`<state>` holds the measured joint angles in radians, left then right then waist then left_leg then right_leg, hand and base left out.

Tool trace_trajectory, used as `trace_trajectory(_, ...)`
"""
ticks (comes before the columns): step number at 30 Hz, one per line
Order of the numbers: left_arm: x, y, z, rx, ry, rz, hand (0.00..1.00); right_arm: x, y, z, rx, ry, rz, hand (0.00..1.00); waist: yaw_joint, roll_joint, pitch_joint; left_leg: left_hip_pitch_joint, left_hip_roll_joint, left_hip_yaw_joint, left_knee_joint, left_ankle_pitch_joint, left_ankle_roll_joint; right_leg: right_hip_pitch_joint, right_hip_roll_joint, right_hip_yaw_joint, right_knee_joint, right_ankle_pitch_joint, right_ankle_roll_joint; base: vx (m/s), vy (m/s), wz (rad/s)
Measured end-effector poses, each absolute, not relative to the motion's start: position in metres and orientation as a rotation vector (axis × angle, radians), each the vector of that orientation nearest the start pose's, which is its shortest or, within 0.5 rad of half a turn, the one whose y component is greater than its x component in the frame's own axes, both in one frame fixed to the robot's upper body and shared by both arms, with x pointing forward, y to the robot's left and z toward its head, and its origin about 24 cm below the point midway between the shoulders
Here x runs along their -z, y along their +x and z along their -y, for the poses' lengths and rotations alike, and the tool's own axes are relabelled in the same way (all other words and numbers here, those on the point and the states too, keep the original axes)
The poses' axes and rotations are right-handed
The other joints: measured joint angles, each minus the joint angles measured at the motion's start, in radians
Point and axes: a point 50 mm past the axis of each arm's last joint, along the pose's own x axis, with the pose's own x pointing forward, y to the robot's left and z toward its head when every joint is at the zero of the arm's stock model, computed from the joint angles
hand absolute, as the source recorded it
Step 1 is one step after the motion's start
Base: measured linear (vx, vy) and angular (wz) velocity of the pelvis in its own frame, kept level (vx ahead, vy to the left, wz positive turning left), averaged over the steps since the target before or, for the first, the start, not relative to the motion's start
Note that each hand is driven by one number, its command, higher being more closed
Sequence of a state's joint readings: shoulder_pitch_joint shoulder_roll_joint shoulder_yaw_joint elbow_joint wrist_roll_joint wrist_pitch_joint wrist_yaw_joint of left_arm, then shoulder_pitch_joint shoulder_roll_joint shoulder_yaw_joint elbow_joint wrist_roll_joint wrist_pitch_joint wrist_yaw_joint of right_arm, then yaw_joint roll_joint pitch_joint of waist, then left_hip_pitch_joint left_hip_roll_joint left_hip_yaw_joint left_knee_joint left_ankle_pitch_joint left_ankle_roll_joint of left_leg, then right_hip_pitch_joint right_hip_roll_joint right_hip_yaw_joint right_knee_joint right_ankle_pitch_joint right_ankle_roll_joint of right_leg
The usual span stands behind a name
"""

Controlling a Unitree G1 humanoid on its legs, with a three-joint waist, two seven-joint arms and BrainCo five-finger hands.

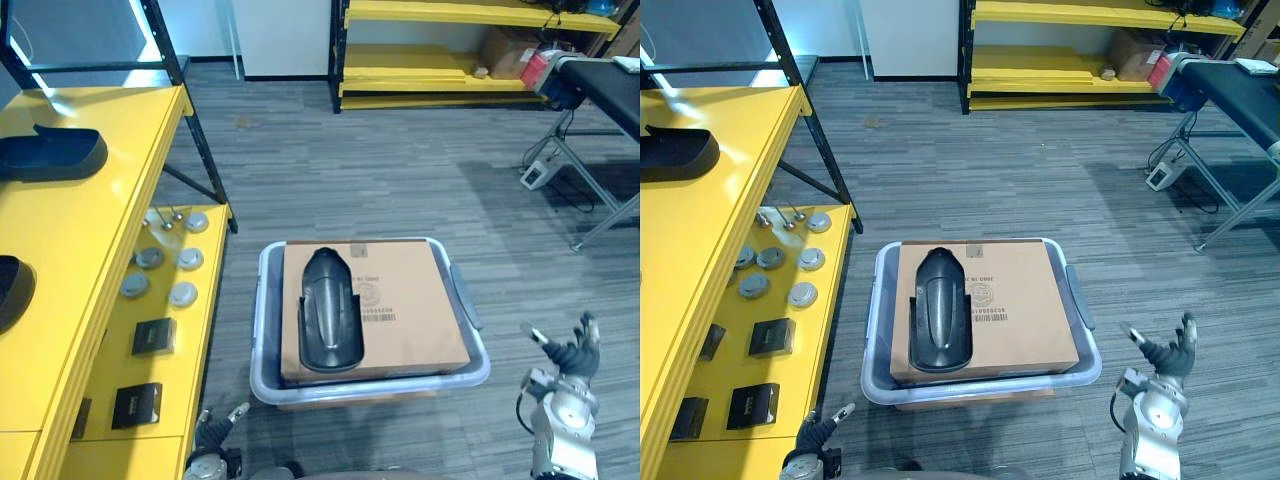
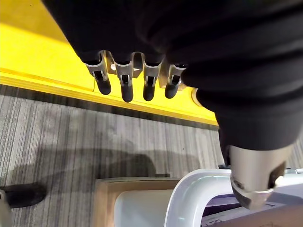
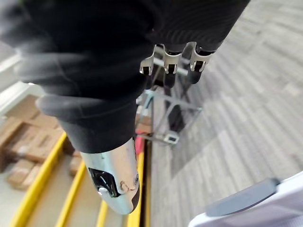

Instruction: Walk over and take plastic housings, then place them on the shelf

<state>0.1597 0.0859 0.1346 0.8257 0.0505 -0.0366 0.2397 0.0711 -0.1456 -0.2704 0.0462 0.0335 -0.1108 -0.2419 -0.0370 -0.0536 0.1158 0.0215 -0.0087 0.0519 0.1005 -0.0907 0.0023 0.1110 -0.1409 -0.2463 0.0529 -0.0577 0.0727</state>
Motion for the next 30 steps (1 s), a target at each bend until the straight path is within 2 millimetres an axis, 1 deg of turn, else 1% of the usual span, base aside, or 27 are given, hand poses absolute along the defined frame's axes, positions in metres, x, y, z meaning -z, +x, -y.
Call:
trace_trajectory(1,0.139,0.109,-0.218,-0.389,0.186,-0.922,0.0,-0.044,0.231,0.241,0.442,-0.135,0.061,0.0,0.004,-0.001,0.0,-0.013,-0.002,-0.006,-0.006,0.012,0.002,-0.012,0.0,0.0,-0.002,0.001,0.001,-0.06,-0.038,0.2)
trace_trajectory(2,0.139,0.11,-0.218,-0.385,0.187,-0.917,0.0,-0.046,0.236,0.233,0.399,-0.14,0.07,0.0,0.006,-0.001,0.0,-0.018,-0.003,-0.011,-0.016,0.022,0.0,-0.018,0.0,-0.001,-0.005,0.003,0.004,-0.09,-0.053,0.23)
trace_trajectory(3,0.139,0.112,-0.216,-0.375,0.188,-0.911,0.0,-0.048,0.243,0.218,0.33,-0.149,0.086,0.0,0.011,-0.001,0.0,-0.03,-0.005,-0.024,-0.036,0.042,-0.002,-0.032,-0.001,-0.003,-0.007,0.007,0.008,-0.09,-0.046,0.22)
trace_trajectory(4,0.138,0.113,-0.215,-0.37,0.188,-0.907,0.0,-0.049,0.246,0.212,0.304,-0.152,0.091,0.0,0.015,-0.001,0.001,-0.036,-0.005,-0.027,-0.043,0.05,-0.002,-0.039,-0.001,-0.004,-0.007,0.007,0.008,-0.11,-0.053,0.27)
trace_trajectory(5,0.137,0.114,-0.213,-0.364,0.188,-0.9,0.0,-0.048,0.25,0.204,0.266,-0.166,0.092,0.0,0.026,-0.001,0.001,-0.044,-0.005,-0.035,-0.06,0.063,-0.005,-0.048,0.0,-0.012,-0.01,0.007,0.008,-0.09,-0.045,0.31)
trace_trajectory(7,0.138,0.114,-0.211,-0.35,0.192,-0.899,0.0,-0.042,0.256,0.195,0.233,-0.191,0.067,0.0,0.032,-0.001,0.002,-0.054,-0.008,-0.062,-0.068,0.072,-0.001,-0.046,0.002,-0.039,-0.018,0.007,0.008,-0.1,-0.042,0.39)
trace_trajectory(8,0.138,0.115,-0.209,-0.343,0.195,-0.899,0.0,-0.037,0.262,0.189,0.208,-0.215,0.045,0.0,0.042,0.0,0.005,-0.065,-0.01,-0.079,-0.071,0.076,-0.002,-0.05,0.002,-0.054,-0.02,0.007,0.008,-0.11,-0.02,0.27)
trace_trajectory(9,0.138,0.115,-0.209,-0.341,0.195,-0.898,0.0,-0.036,0.263,0.188,0.203,-0.221,0.04,0.0,0.044,0.0,0.006,-0.067,-0.01,-0.079,-0.072,0.077,-0.002,-0.052,0.002,-0.055,-0.02,0.007,0.008,-0.12,-0.012,0.17)
trace_trajectory(10,0.137,0.117,-0.208,-0.337,0.196,-0.891,0.0,-0.032,0.267,0.183,0.179,-0.247,0.016,0.0,0.052,-0.001,0.008,-0.076,-0.012,-0.083,-0.089,0.091,-0.003,-0.067,0.001,-0.056,-0.02,0.007,0.008,-0.12,-0.003,0.07)
trace_trajectory(11,0.136,0.118,-0.208,-0.334,0.198,-0.884,0.0,-0.03,0.269,0.18,0.167,-0.263,0.01,0.0,0.053,0.0,0.011,-0.084,-0.014,-0.088,-0.099,0.101,-0.001,-0.077,0.0,-0.059,-0.021,0.007,0.008,-0.16,0.0,0.23)
trace_trajectory(12,0.134,0.123,-0.207,-0.33,0.198,-0.863,0.0,-0.029,0.275,0.174,0.144,-0.298,0.003,0.0,0.052,0.003,0.033,-0.099,-0.02,-0.11,-0.11,0.116,0.0,-0.087,-0.002,-0.073,-0.021,0.007,0.008,-0.21,-0.006,0.37)
trace_trajectory(15,0.13,0.132,-0.207,-0.33,0.199,-0.835,0.0,-0.021,0.287,0.169,0.14,-0.357,-0.058,0.0,0.055,0.01,0.074,-0.127,-0.025,-0.144,-0.155,0.168,0.003,-0.118,-0.003,-0.105,-0.022,0.01,0.014,-0.2,0.011,0.41)
trace_trajectory(16,0.13,0.133,-0.207,-0.33,0.199,-0.83,0.0,-0.017,0.289,0.167,0.152,-0.369,-0.086,0.0,0.057,0.014,0.095,-0.129,-0.025,-0.159,-0.169,0.175,-0.005,-0.119,-0.003,-0.115,-0.023,0.015,0.015,-0.14,0.022,0.29)
trace_trajectory(17,0.13,0.133,-0.207,-0.331,0.2,-0.831,0.0,-0.015,0.289,0.167,0.162,-0.376,-0.101,0.0,0.059,0.015,0.101,-0.131,-0.025,-0.162,-0.174,0.181,-0.007,-0.122,-0.002,-0.118,-0.023,0.016,0.015,-0.17,0.03,0.24)
trace_trajectory(18,0.13,0.132,-0.207,-0.333,0.2,-0.833,0.0,-0.01,0.289,0.166,0.18,-0.381,-0.127,0.0,0.078,0.019,0.107,-0.144,-0.025,-0.168,-0.18,0.19,-0.013,-0.135,-0.002,-0.124,-0.021,0.019,0.013,-0.16,0.037,0.2)
trace_trajectory(19,0.128,0.134,-0.207,-0.334,0.201,-0.823,0.0,-0.008,0.289,0.169,0.209,-0.374,-0.142,0.0,0.081,0.026,0.113,-0.157,-0.025,-0.174,-0.192,0.197,-0.021,-0.147,-0.002,-0.136,-0.023,0.022,0.011,-0.15,0.033,0.27)
trace_trajectory(21,0.126,0.138,-0.205,-0.33,0.211,-0.805,0.0,-0.008,0.293,0.175,0.261,-0.367,-0.156,0.0,0.082,0.041,0.126,-0.184,-0.027,-0.186,-0.193,0.21,-0.025,-0.156,-0.003,-0.162,-0.028,0.024,0.016,-0.08,0.021,0.43)
trace_trajectory(23,0.126,0.138,-0.204,-0.33,0.213,-0.8,0.0,-0.008,0.297,0.179,0.299,-0.365,-0.174,0.0,0.09,0.045,0.133,-0.201,-0.028,-0.187,-0.194,0.213,-0.03,-0.165,-0.002,-0.165,-0.036,0.028,0.018,-0.05,0.031,0.23)
trace_trajectory(24,0.125,0.141,-0.204,-0.327,0.213,-0.792,0.0,-0.009,0.299,0.182,0.324,-0.364,-0.174,0.0,0.107,0.046,0.139,-0.208,-0.028,-0.188,-0.193,0.22,-0.035,-0.17,-0.002,-0.165,-0.039,0.032,0.015,0.0,0.017,0.08)
trace_trajectory(28,0.12,0.153,-0.199,-0.309,0.215,-0.756,0.0,-0.022,0.316,0.186,0.392,-0.354,-0.162,0.0,0.109,0.051,0.171,-0.219,-0.029,-0.195,-0.193,0.244,-0.008,-0.171,-0.002,-0.185,-0.04,0.039,0.017,0.04,-0.005,0.13)
trace_trajectory(30,0.116,0.162,-0.195,-0.293,0.22,-0.723,0.0,-0.034,0.325,0.185,0.436,-0.351,-0.131,0.0,0.109,0.05,0.194,-0.223,-0.03,-0.204,-0.193,0.247,-0.004,-0.172,0.0,-0.19,-0.043,0.039,0.017,0.05,-0.023,0.07)
